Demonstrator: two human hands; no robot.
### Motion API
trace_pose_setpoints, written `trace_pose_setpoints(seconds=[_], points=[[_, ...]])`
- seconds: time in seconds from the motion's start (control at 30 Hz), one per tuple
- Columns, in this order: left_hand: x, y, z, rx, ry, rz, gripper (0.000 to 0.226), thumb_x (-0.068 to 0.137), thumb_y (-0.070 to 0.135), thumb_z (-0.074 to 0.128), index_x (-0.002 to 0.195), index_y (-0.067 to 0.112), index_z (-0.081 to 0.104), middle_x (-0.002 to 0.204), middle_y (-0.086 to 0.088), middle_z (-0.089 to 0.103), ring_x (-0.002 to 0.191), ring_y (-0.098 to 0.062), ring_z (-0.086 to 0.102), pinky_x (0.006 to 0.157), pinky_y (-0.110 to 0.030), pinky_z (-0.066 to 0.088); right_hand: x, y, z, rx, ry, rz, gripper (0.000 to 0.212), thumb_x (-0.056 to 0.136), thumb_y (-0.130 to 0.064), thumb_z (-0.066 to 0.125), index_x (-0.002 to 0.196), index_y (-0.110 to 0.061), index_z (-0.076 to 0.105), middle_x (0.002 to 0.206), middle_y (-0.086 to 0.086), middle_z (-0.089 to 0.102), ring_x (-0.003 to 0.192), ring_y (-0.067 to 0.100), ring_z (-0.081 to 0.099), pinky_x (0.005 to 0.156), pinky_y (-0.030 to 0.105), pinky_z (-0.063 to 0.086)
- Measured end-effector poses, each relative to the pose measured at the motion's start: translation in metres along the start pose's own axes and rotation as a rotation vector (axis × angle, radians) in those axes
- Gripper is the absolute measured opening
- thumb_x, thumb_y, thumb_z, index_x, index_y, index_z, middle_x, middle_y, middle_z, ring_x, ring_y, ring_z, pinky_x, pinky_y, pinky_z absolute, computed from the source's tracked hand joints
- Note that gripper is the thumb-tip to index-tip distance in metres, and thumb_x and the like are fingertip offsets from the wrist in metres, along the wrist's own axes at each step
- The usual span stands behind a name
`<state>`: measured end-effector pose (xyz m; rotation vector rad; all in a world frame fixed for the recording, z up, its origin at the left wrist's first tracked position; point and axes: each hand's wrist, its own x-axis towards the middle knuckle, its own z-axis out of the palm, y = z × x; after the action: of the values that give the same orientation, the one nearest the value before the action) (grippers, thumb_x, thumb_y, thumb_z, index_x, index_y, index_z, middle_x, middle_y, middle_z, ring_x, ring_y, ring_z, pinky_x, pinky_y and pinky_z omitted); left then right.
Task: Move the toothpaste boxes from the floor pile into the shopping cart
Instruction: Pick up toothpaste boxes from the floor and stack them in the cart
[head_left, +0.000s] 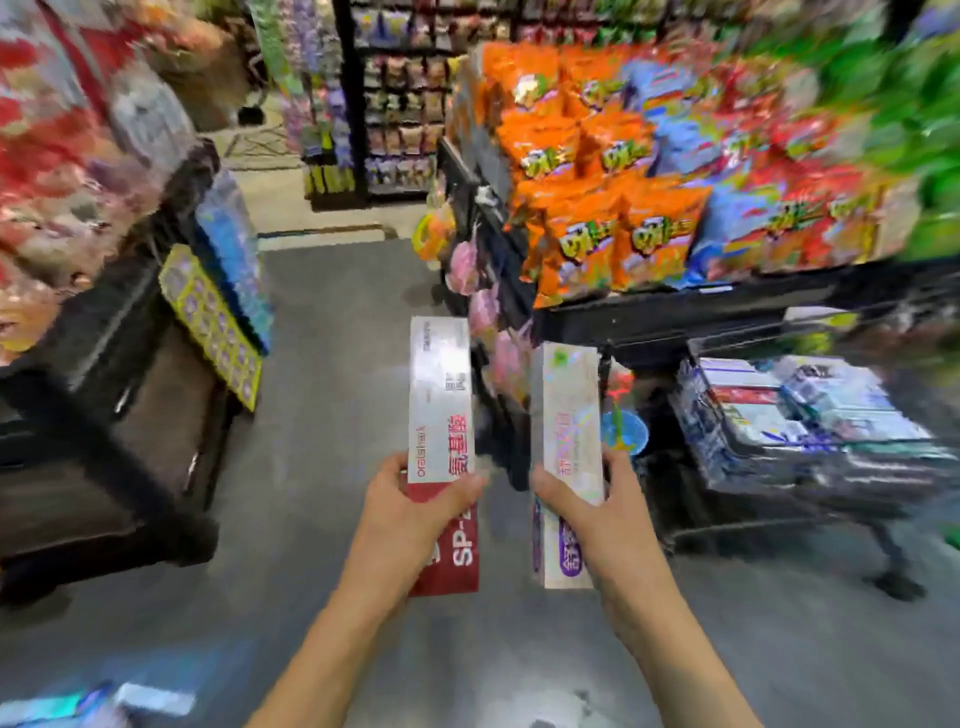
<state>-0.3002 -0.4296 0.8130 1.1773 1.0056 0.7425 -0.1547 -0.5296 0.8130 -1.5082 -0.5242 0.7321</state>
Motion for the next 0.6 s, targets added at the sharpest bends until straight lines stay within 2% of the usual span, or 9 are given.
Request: trace_pose_setpoints(seconds=[0.07,0.17,0.33,0.47,0.53,0.6], points=[[0.012,-0.002,0.067,0.042,-0.109,-0.016,0.053,0.067,0.024,0.09,0.111,0.012,0.062,0.092,-0.005,0.078,0.078,-0.02,0.075,0.071,-0.034,0.06,0.013,-0.005,-0.06,0.011,0.085,0.006,0.05,0.079,-0.018,0.083,0.119,-0.026,0.053,0.109,-0.011,0.07,0.092,0.001,0.07,0.074,0.018,0.053],[0.022,-0.006,0.16,0.083,-0.252,-0.041,0.069,0.054,0.037,0.097,0.111,0.018,0.062,0.095,-0.005,0.077,0.085,-0.027,0.075,0.08,-0.045,0.06,0.027,-0.012,-0.143,0.019,0.228,0.012,0.052,0.079,-0.019,0.083,0.12,-0.027,0.051,0.111,-0.011,0.068,0.091,-0.002,0.069,0.075,0.018,0.054],[0.036,-0.02,0.292,0.143,-0.475,-0.079,0.07,0.052,0.035,0.095,0.11,0.02,0.06,0.089,-0.001,0.077,0.077,-0.02,0.074,0.07,-0.037,0.059,0.046,-0.01,-0.259,0.034,0.486,0.028,0.05,0.078,-0.017,0.084,0.113,-0.03,0.051,0.114,-0.006,0.066,0.094,0.002,0.068,0.075,0.019,0.055],[0.055,-0.034,0.375,0.176,-0.621,-0.074,0.058,0.062,0.017,0.094,0.108,0.018,0.059,0.086,0.002,0.076,0.066,-0.01,0.071,0.056,-0.02,0.054,0.06,-0.005,-0.326,0.062,0.639,0.066,0.05,0.08,-0.02,0.083,0.116,-0.03,0.051,0.114,-0.007,0.066,0.097,0.006,0.068,0.079,0.021,0.054],[0.07,-0.042,0.411,0.196,-0.667,-0.083,0.069,0.052,0.023,0.098,0.109,0.019,0.059,0.094,-0.001,0.076,0.075,-0.011,0.072,0.062,-0.021,0.055,0.074,-0.003,-0.355,0.074,0.685,0.092,0.057,0.075,-0.025,0.088,0.118,-0.028,0.051,0.115,-0.003,0.067,0.099,0.011,0.069,0.082,0.025,0.055],[0.089,-0.05,0.444,0.222,-0.72,-0.1,0.073,0.049,0.034,0.093,0.113,0.02,0.061,0.101,-0.001,0.076,0.086,-0.015,0.073,0.072,-0.025,0.055,0.092,-0.001,-0.382,0.069,0.715,0.125,0.065,0.063,-0.036,0.084,0.119,-0.027,0.051,0.114,-0.003,0.069,0.099,0.012,0.07,0.084,0.028,0.055]])
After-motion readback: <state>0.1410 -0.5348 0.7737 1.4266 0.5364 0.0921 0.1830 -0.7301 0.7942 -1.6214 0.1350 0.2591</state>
